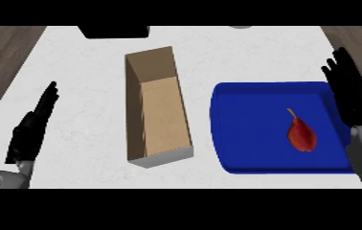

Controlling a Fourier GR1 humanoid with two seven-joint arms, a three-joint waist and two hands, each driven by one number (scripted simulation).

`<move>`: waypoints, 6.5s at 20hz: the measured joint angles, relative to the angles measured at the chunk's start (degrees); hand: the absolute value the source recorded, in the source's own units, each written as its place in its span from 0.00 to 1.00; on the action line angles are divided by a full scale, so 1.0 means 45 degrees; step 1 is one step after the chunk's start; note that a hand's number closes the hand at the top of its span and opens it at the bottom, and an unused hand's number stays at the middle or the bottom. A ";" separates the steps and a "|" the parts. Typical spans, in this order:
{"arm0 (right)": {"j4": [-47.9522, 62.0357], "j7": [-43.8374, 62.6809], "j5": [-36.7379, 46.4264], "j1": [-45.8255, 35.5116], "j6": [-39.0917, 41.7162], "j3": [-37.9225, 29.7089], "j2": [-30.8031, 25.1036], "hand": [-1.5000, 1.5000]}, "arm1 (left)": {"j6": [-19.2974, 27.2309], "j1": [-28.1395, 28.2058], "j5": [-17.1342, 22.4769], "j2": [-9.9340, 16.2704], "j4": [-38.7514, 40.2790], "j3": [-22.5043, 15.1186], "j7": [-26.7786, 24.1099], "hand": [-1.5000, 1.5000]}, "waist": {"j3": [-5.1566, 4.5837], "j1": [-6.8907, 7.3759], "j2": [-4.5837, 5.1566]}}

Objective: Pick the pear from the tray and place it in the cardboard box

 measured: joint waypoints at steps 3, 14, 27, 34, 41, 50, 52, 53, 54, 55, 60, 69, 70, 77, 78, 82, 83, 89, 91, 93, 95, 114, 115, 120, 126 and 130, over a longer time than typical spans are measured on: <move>0.0178 -0.0740 -0.0364 0.0721 0.0262 -0.1094 -0.0338 1.00 | -0.0114 -0.0064 0.0511 -0.0210 -0.0558 0.0367 0.0278 0.50 | -0.0121 -0.0048 0.0160; 0.4342 -0.6316 0.1470 0.3638 0.0758 -0.3534 -0.1911 0.00 | 0.0327 -0.0595 0.2497 -0.2391 -0.2440 0.0518 0.1821 0.50 | -0.0187 -0.0014 0.0393; 0.3767 -0.5029 0.3483 0.4241 0.5654 -0.1670 -0.6310 0.00 | 0.0624 -0.0512 0.2464 -0.2538 -0.3491 0.0546 0.2917 0.50 | -0.0270 0.0139 0.0339; 0.1387 -0.2057 0.2841 0.3720 0.6909 -0.1417 -0.6106 0.00 | 0.0475 -0.0220 0.2215 -0.2666 -0.3922 0.0822 0.3177 0.50 | -0.0268 0.0085 0.0336; -0.0359 0.0303 0.3083 0.3055 0.7025 -0.1452 -0.5033 0.00 | 0.0024 -0.0426 0.1846 -0.3072 -0.3590 0.1330 0.3252 0.50 | -0.0262 0.0070 0.0350; -0.0725 0.1918 0.4272 0.2552 0.7303 -0.1483 -0.3680 0.00 | -0.0179 -0.0445 0.1187 -0.3596 -0.4091 0.1584 0.3946 0.50 | -0.0253 0.0100 0.0359; -0.0755 0.1950 0.4710 0.2603 0.7268 -0.1405 -0.3215 0.00 | -0.0242 -0.0300 0.0995 -0.3734 -0.4217 0.1620 0.3992 0.50 | -0.0253 0.0097 0.0357; -0.0793 0.2044 0.4903 0.2592 0.7249 -0.1401 -0.3003 0.00 | -0.0369 -0.0113 0.0936 -0.3755 -0.4311 0.1692 0.3914 0.50 | -0.0251 0.0099 0.0357; -0.0676 0.2064 0.5090 0.2507 0.7253 -0.1439 -0.2798 0.00 | -0.0408 -0.0222 0.0863 -0.3872 -0.4216 0.1751 0.3927 0.50 | -0.0251 0.0097 0.0358; -0.0589 0.2135 0.5312 0.2360 0.7169 -0.1420 -0.2579 0.00 | -0.0384 -0.0071 0.0765 -0.3912 -0.4494 0.1754 0.4049 0.50 | -0.0251 0.0107 0.0358; -0.0531 0.2135 0.6183 0.2286 0.7151 -0.1683 -0.1872 0.00 | -0.0485 0.0130 0.0363 -0.4319 -0.4745 0.1887 0.4315 0.50 | -0.0250 0.0092 0.0358; -0.0257 0.2119 0.7422 0.2019 0.7381 -0.1935 -0.0579 0.00 | -0.1204 -0.0120 -0.0023 -0.4792 -0.4237 0.2588 0.4160 0.50 | -0.0249 0.0091 0.0360; -0.0276 0.2182 0.7581 0.1980 0.7403 -0.1912 -0.0447 0.00 | -0.1174 -0.0277 -0.0118 -0.4878 -0.4173 0.2630 0.4215 0.50 | -0.0251 0.0088 0.0361; 0.0409 0.1990 0.8802 0.1650 0.7431 -0.2023 -0.0003 0.00 | -0.1453 -0.0498 -0.0347 -0.5083 -0.4343 0.2974 0.4702 0.50 | -0.0250 0.0098 0.0361; 0.0679 0.1764 0.8963 0.1573 0.7403 -0.2088 0.0069 0.00 | -0.1506 -0.0448 -0.0400 -0.5123 -0.4405 0.3014 0.4711 0.50 | -0.0251 0.0100 0.0360; 0.0778 0.1653 0.9374 0.1600 0.7474 -0.2221 0.0324 0.00 | -0.1602 -0.0467 -0.0633 -0.5371 -0.4273 0.3136 0.4586 0.50 | -0.0249 0.0092 0.0361; 0.1230 0.1287 0.9581 0.1486 0.7312 -0.2177 0.0446 0.00 | -0.1658 -0.0369 -0.0661 -0.5407 -0.4310 0.3137 0.4505 0.50 | -0.0253 0.0105 0.0360; 0.1872 0.0926 1.0113 0.1160 0.7320 -0.2201 0.0930 0.00 | -0.1833 -0.0183 -0.0901 -0.5594 -0.4639 0.3282 0.4716 0.50 | -0.0250 0.0109 0.0362; 0.1677 0.1057 1.0158 0.1228 0.7492 -0.2257 0.0933 0.00 | -0.2113 -0.0230 -0.0752 -0.5523 -0.4380 0.3562 0.4527 0.50 | -0.0250 0.0100 0.0361; 0.1810 0.0806 1.0336 0.1358 0.7420 -0.2302 0.1039 0.00 | -0.2010 -0.0317 -0.0995 -0.5707 -0.4335 0.3440 0.4554 0.50 | -0.0253 0.0092 0.0359; 0.2191 0.0681 1.0582 0.1187 0.7286 -0.2236 0.1219 0.00 | -0.2150 -0.0357 -0.0923 -0.5640 -0.4366 0.3611 0.4673 0.50 | -0.0250 0.0100 0.0362; 0.3788 -0.1056 1.1952 0.0621 0.6763 -0.2174 0.1585 1.00 | -0.2444 -0.0252 -0.1424 -0.6184 -0.4321 0.3756 0.4585 0.50 | -0.0269 0.0107 0.0348; 0.3982 -0.1379 1.2187 0.0573 0.6510 -0.2086 0.1570 1.00 | -0.2378 -0.0259 -0.1481 -0.6253 -0.4364 0.3695 0.4630 0.50 | -0.0273 0.0116 0.0346; 0.3417 -0.1748 1.2893 0.0904 0.5796 -0.1765 0.1687 1.00 | -0.2414 -0.0126 -0.1460 -0.6220 -0.4745 0.3765 0.4930 0.50 | -0.0266 0.0105 0.0344; 0.2382 0.0055 1.5167 -0.0315 0.4432 0.1155 0.4486 1.00 | -0.2697 -0.0544 -0.1344 -0.6188 -0.4612 0.3598 0.5122 0.50 | -0.0349 0.0926 0.0332; 0.2214 0.1386 1.6479 -0.1642 0.3968 0.3241 0.5719 1.00 | -0.2995 -0.0814 -0.1353 -0.6254 -0.4501 0.3189 0.5163 0.50 | -0.0406 0.1957 0.0372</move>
